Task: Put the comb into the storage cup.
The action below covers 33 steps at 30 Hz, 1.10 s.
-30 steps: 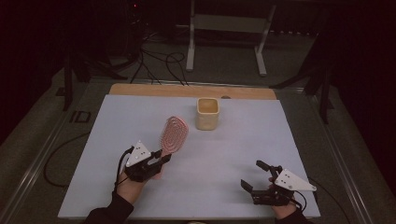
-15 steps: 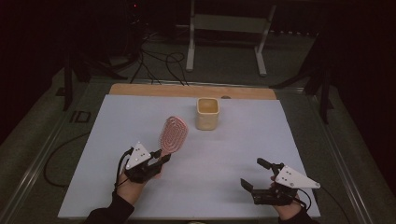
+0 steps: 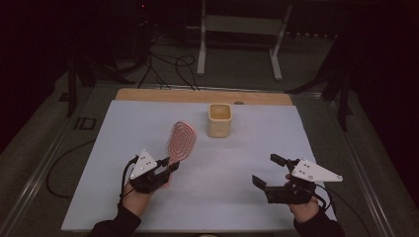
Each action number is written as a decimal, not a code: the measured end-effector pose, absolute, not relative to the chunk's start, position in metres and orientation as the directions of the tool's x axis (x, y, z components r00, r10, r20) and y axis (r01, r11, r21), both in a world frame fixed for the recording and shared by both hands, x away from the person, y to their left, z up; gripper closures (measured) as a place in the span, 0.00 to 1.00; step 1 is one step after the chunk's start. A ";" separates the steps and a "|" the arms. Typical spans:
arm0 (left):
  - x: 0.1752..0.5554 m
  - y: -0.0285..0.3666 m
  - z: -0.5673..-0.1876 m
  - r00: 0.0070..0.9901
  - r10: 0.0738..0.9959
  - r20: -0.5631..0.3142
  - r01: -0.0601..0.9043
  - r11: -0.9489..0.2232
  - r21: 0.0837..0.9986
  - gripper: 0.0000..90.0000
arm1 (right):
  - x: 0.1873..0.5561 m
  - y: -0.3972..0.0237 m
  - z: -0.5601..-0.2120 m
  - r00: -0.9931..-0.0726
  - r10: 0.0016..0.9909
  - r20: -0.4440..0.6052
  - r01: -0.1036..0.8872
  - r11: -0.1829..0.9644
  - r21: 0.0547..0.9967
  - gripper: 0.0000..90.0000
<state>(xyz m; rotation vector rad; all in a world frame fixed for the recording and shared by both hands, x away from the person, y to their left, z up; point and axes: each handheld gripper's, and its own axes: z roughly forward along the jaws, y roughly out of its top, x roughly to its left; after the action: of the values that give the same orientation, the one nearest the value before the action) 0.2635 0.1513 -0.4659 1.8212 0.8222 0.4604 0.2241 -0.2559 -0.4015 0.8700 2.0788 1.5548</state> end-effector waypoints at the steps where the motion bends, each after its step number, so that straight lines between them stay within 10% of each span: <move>1: 0.263 0.151 -0.466 0.691 0.720 -0.064 0.321 -0.227 0.919 0.79 | 0.224 -0.256 -0.402 -0.726 0.686 0.048 0.240 0.187 0.953 0.10; 33: 0.263 0.152 -0.466 0.690 0.720 -0.074 0.322 -0.213 0.923 0.79 | 0.245 -0.194 -0.367 -0.795 0.605 0.039 0.208 0.212 0.955 0.09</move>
<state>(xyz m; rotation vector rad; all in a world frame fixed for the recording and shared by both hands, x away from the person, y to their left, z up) 0.2632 0.1524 -0.4656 1.8080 0.8247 0.4545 0.2448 -0.1945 -0.3667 0.7594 2.1491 1.6083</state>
